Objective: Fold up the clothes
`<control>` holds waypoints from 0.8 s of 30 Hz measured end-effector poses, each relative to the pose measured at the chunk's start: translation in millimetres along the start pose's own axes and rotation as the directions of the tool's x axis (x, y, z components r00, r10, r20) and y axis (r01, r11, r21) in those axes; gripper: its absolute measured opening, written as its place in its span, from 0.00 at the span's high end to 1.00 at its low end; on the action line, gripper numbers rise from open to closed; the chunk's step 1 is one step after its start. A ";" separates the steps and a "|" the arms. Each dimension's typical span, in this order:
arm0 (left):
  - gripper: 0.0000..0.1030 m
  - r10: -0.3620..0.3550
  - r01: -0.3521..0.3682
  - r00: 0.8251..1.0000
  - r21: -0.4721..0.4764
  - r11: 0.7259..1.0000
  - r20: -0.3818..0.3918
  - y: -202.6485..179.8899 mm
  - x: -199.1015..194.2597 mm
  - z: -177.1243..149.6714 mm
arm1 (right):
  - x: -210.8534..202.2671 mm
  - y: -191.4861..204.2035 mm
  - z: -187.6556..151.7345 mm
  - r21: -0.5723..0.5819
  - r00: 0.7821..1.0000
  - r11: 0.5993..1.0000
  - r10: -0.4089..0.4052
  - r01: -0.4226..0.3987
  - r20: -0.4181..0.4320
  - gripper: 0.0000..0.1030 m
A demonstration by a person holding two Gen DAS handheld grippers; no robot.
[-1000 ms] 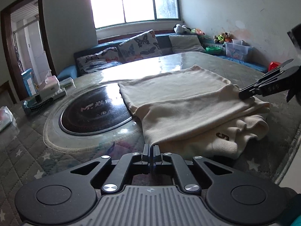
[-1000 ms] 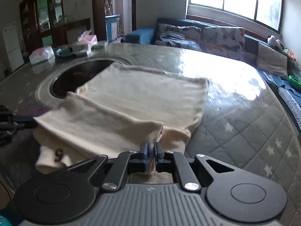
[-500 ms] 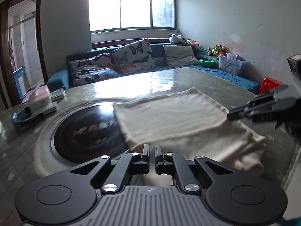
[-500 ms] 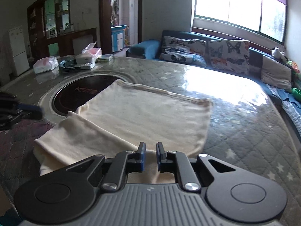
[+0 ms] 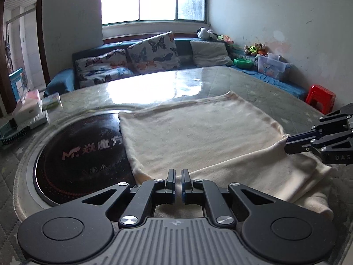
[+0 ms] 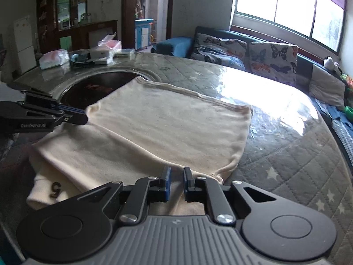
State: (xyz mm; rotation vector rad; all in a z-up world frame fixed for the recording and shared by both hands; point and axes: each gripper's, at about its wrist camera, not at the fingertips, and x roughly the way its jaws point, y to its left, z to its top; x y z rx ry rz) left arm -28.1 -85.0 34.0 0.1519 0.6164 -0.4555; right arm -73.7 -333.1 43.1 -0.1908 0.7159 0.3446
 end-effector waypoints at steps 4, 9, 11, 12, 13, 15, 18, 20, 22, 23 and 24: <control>0.93 -0.023 0.023 1.000 0.030 0.999 0.008 -7.3 -8.1 -3.2 | -10.4 6.2 -4.0 -0.024 0.999 0.999 0.034 -0.034 0.001 0.90; 0.93 -0.070 0.068 0.997 0.088 0.994 0.022 -21.0 -22.2 -10.8 | -16.5 12.1 -11.3 -0.048 0.999 0.998 0.048 -0.049 -0.015 0.90; 0.93 -0.081 0.079 0.997 0.108 0.991 0.015 -26.0 -24.1 -15.7 | -19.0 14.4 -14.2 -0.057 0.998 0.997 0.054 -0.055 -0.021 0.90; 0.93 -0.087 0.086 0.996 0.117 0.989 0.010 -28.4 -24.7 -18.4 | -20.2 15.6 -15.7 -0.062 0.998 0.996 0.057 -0.058 -0.025 0.90; 0.93 -0.093 0.092 0.996 0.125 0.988 0.005 -30.8 -25.3 -21.1 | -21.4 16.8 -17.2 -0.067 0.998 0.996 0.060 -0.062 -0.028 0.90; 0.93 -0.105 0.105 0.994 0.142 0.984 -0.005 -35.7 -26.6 -26.5 | -23.7 19.0 -20.0 -0.076 0.997 0.995 0.065 -0.067 -0.034 0.90; 0.93 -0.103 0.104 0.995 0.152 0.983 -0.018 -38.7 -26.8 -35.6 | -23.9 19.2 -22.2 -0.081 0.997 0.995 0.060 -0.063 -0.042 0.90; 0.93 -0.102 0.103 0.995 0.143 0.984 -0.015 -37.8 -30.0 -37.8 | -24.2 19.5 -23.3 -0.085 0.997 0.995 0.056 -0.060 -0.046 0.90; 0.93 -0.111 0.111 0.994 0.137 0.984 -0.006 -39.2 -32.9 -35.8 | -26.5 22.6 -19.6 -0.097 0.998 0.994 0.057 -0.060 -0.033 0.90; 0.93 -0.116 0.115 0.993 0.139 0.984 -0.001 -41.2 -33.1 -34.6 | -26.6 25.8 -17.2 -0.104 0.997 0.992 0.070 -0.072 -0.024 0.90; 0.93 -0.121 0.119 0.993 0.142 0.983 0.004 -43.1 -33.0 -33.3 | -26.4 29.2 -14.7 -0.110 0.996 0.990 0.084 -0.085 -0.015 0.90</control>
